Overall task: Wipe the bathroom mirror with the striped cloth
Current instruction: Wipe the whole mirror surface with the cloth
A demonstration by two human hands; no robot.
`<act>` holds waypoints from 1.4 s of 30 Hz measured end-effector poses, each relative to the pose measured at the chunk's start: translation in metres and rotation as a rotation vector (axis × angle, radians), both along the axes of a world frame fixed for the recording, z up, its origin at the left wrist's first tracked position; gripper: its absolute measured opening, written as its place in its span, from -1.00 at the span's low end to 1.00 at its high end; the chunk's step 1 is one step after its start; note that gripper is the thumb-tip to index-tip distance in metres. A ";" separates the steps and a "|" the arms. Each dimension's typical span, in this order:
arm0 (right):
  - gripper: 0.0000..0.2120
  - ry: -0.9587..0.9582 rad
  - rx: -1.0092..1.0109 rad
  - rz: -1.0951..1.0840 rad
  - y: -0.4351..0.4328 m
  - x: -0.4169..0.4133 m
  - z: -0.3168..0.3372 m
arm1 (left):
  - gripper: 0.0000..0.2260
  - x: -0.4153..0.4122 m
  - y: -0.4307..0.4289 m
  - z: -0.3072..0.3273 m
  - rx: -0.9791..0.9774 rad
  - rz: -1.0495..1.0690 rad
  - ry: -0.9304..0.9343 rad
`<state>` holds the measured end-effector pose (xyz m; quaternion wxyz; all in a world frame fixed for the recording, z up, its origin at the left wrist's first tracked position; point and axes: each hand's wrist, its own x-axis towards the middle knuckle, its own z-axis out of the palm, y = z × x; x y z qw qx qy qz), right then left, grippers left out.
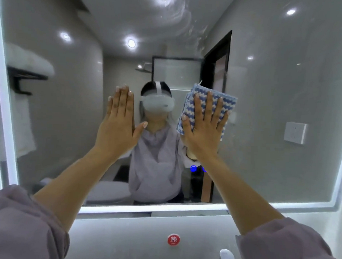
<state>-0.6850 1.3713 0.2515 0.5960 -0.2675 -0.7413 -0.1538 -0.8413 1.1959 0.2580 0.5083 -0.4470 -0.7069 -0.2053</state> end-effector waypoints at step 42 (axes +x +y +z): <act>-0.42 -0.040 -0.071 -0.085 0.044 0.062 -0.064 | -0.26 -0.001 0.002 -0.001 0.016 -0.019 -0.002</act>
